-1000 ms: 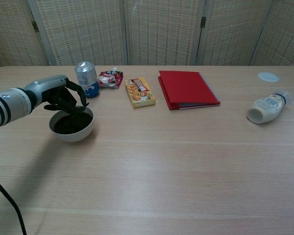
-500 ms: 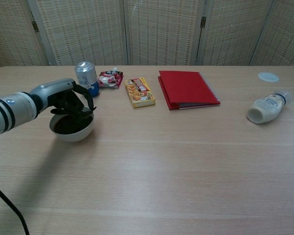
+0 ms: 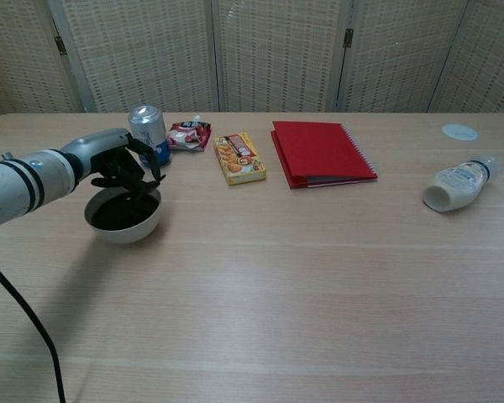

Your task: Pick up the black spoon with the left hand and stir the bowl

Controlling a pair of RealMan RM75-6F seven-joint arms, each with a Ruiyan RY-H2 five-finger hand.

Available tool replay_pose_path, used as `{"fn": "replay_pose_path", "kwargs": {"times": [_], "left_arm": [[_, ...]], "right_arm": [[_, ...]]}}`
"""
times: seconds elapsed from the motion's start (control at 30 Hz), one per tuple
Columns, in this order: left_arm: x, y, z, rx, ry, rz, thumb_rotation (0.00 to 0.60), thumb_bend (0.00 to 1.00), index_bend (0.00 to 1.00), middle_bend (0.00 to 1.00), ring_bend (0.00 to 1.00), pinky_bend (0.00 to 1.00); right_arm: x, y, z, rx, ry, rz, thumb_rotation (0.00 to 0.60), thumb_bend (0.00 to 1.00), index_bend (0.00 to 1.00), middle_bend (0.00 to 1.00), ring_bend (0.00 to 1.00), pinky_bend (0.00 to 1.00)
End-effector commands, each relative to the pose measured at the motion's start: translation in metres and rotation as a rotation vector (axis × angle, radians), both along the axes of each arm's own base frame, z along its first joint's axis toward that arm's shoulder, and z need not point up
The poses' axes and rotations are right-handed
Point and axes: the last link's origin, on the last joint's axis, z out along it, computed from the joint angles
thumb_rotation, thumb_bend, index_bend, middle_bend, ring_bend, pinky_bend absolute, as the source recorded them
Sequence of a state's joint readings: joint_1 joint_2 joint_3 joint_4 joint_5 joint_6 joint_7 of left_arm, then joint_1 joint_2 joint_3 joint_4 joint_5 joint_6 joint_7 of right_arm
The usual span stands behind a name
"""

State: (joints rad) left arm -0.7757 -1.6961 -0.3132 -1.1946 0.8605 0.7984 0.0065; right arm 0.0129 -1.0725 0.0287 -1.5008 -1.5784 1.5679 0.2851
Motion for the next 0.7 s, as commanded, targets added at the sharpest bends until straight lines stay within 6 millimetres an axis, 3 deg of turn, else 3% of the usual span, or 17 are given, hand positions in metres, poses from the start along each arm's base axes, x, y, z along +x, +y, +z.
{"fn": "replay_pose_path", "kwargs": {"times": [0.03, 0.33, 0.7], "left_arm": [[-0.005, -0.002, 0.005, 0.002, 0.0, 0.009, 0.6, 0.51, 0.7, 0.94, 0.88, 1.0], [-0.013, -0.017, 0.012, -0.035, 0.022, -0.011, 0.6, 0.51, 0.7, 0.94, 0.88, 1.0], [0.008, -0.019, -0.003, -0.067, -0.003, -0.05, 0.6, 0.51, 0.7, 0.94, 0.88, 1.0]], "right_arm": [[0.0, -0.001, -0.001, 0.004, -0.001, 0.001, 0.6, 0.13, 0.0, 0.09, 0.14, 0.08], [0.001, -0.003, -0.002, 0.011, 0.0, 0.007, 0.6, 0.13, 0.0, 0.09, 0.14, 0.08], [0.001, -0.003, 0.0, 0.005, 0.001, 0.008, 0.6, 0.13, 0.0, 0.09, 0.14, 0.08]]}}
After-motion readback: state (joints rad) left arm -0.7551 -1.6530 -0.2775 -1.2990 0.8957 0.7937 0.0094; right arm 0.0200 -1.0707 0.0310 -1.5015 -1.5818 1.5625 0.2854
